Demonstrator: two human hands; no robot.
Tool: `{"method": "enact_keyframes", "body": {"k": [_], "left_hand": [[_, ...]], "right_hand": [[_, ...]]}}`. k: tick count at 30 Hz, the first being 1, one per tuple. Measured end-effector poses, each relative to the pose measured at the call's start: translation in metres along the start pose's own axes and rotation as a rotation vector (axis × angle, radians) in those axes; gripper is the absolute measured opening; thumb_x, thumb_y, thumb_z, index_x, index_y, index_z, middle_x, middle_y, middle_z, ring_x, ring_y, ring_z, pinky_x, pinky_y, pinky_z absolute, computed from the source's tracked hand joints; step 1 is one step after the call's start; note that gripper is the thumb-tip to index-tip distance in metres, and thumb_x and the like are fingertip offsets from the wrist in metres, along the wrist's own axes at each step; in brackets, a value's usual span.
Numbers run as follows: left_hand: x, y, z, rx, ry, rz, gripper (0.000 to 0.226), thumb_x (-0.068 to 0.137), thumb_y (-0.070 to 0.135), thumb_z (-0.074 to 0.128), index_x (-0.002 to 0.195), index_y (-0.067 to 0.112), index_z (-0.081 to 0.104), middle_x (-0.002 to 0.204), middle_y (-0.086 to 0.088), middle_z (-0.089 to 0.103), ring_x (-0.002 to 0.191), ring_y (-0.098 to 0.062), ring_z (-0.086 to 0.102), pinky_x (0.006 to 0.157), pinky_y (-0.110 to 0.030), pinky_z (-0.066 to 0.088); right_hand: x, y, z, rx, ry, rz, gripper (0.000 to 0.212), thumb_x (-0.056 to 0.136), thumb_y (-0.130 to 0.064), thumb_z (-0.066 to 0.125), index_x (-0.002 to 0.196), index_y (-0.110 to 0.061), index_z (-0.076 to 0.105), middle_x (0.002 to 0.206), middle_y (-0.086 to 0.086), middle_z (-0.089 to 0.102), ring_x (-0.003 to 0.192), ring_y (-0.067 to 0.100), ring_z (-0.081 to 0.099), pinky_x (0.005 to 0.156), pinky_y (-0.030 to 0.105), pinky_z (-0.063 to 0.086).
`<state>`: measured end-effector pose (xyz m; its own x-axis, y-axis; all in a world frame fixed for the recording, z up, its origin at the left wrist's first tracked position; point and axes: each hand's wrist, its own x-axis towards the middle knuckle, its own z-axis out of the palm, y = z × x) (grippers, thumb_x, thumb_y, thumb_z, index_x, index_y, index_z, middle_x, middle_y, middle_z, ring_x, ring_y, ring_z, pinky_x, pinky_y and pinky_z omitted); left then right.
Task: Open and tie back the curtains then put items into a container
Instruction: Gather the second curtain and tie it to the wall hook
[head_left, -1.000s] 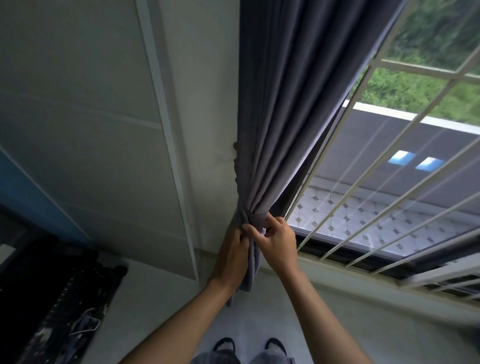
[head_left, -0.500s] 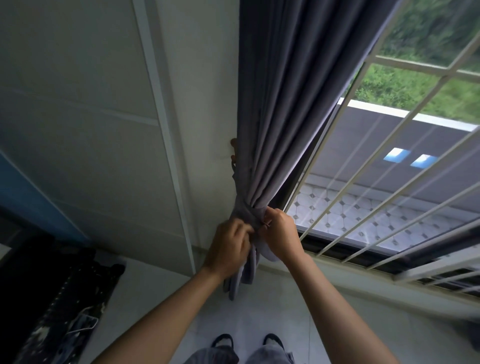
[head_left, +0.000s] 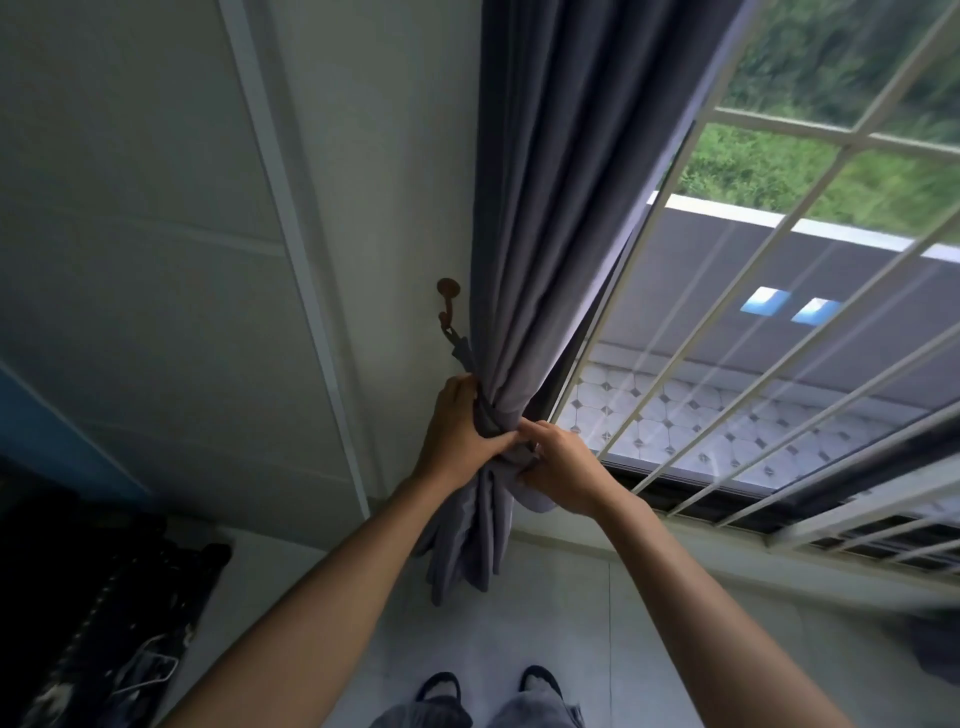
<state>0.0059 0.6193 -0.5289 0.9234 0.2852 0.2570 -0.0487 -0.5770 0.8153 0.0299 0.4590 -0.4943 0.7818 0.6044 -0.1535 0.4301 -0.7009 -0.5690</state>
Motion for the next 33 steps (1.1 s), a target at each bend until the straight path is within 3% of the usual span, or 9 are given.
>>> {"method": "enact_keyframes", "body": {"k": [4, 8, 14, 17, 20, 25, 28, 30, 33], "left_hand": [[-0.001, 0.003, 0.006, -0.033, 0.072, -0.075, 0.051, 0.066, 0.037, 0.077, 0.107, 0.016, 0.056, 0.103, 0.001, 0.055, 0.091, -0.014, 0.058, 0.072, -0.021, 0.046], [0.004, 0.002, 0.01, -0.076, 0.06, -0.093, 0.05, 0.069, 0.035, 0.071, 0.111, 0.013, 0.055, 0.104, 0.0, 0.056, 0.096, -0.015, 0.058, 0.076, -0.026, 0.049], [0.015, 0.004, 0.01, -0.09, -0.02, -0.064, 0.032, 0.072, 0.033, 0.073, 0.094, 0.015, 0.058, 0.096, -0.003, 0.052, 0.089, -0.013, 0.058, 0.074, -0.026, 0.05], [0.017, 0.011, 0.007, -0.124, -0.022, -0.033, 0.029, 0.077, 0.033, 0.075, 0.089, 0.012, 0.059, 0.086, 0.003, 0.053, 0.082, 0.0, 0.057, 0.07, -0.02, 0.052], [0.015, 0.01, 0.004, -0.132, -0.03, -0.038, 0.032, 0.077, 0.033, 0.075, 0.097, 0.014, 0.058, 0.092, 0.005, 0.052, 0.087, 0.0, 0.057, 0.072, -0.012, 0.047], [0.01, 0.006, -0.008, -0.121, -0.157, -0.065, 0.062, 0.059, 0.05, 0.079, 0.108, 0.025, 0.052, 0.103, 0.009, 0.042, 0.097, -0.01, 0.057, 0.084, -0.023, 0.05], [0.01, 0.014, -0.015, -0.05, -0.161, -0.006, 0.049, 0.066, 0.036, 0.082, 0.102, 0.024, 0.052, 0.098, 0.007, 0.041, 0.089, -0.009, 0.056, 0.079, -0.017, 0.046], [0.011, 0.014, -0.016, -0.034, -0.111, -0.004, 0.04, 0.069, 0.037, 0.081, 0.094, 0.027, 0.05, 0.094, 0.01, 0.041, 0.08, 0.004, 0.052, 0.071, -0.004, 0.039], [0.008, 0.011, -0.015, -0.026, -0.048, -0.023, 0.034, 0.071, 0.04, 0.079, 0.088, 0.026, 0.052, 0.094, 0.006, 0.044, 0.076, 0.002, 0.051, 0.066, -0.001, 0.036]], "right_hand": [[0.005, 0.005, 0.001, -0.022, 0.099, -0.001, 0.054, 0.08, -0.011, 0.067, 0.13, -0.028, 0.056, 0.084, -0.006, 0.064, 0.073, 0.021, 0.058, 0.061, 0.008, 0.04], [0.013, 0.008, -0.012, -0.144, 0.136, 0.027, 0.018, 0.079, -0.01, 0.066, 0.095, -0.015, 0.072, 0.079, 0.007, 0.068, 0.072, 0.027, 0.058, 0.066, 0.033, 0.048], [0.023, 0.013, -0.043, -0.345, 0.283, 0.065, 0.013, 0.087, -0.034, 0.064, 0.095, -0.036, 0.075, 0.104, -0.008, 0.058, 0.095, 0.021, 0.046, 0.074, 0.031, 0.03], [0.035, 0.008, -0.044, -0.269, 0.416, 0.164, 0.011, 0.079, -0.033, 0.071, 0.089, -0.031, 0.077, 0.103, -0.002, 0.053, 0.094, 0.024, 0.045, 0.074, 0.031, 0.028], [0.047, 0.005, -0.029, -0.131, 0.497, 0.292, 0.018, 0.078, -0.028, 0.071, 0.094, -0.024, 0.075, 0.095, 0.001, 0.048, 0.089, 0.027, 0.049, 0.068, 0.03, 0.034], [0.045, -0.008, 0.0, 0.437, 0.629, 0.469, 0.02, 0.085, -0.018, 0.065, 0.095, -0.015, 0.047, 0.074, -0.013, 0.053, 0.078, 0.019, 0.055, 0.06, 0.026, 0.035], [0.042, -0.006, 0.018, 0.495, 0.62, 0.462, 0.005, 0.091, -0.016, 0.057, 0.093, -0.014, 0.06, 0.083, -0.002, 0.062, 0.086, 0.021, 0.062, 0.064, 0.024, 0.036], [0.041, -0.001, 0.028, 0.471, 0.641, 0.42, 0.014, 0.092, -0.012, 0.054, 0.097, -0.014, 0.067, 0.083, 0.0, 0.064, 0.084, 0.023, 0.062, 0.062, 0.024, 0.036], [0.041, 0.005, 0.035, 0.365, 0.607, 0.337, 0.026, 0.088, -0.006, 0.052, 0.101, -0.017, 0.071, 0.086, 0.002, 0.069, 0.085, 0.026, 0.055, 0.064, 0.025, 0.031]]}}
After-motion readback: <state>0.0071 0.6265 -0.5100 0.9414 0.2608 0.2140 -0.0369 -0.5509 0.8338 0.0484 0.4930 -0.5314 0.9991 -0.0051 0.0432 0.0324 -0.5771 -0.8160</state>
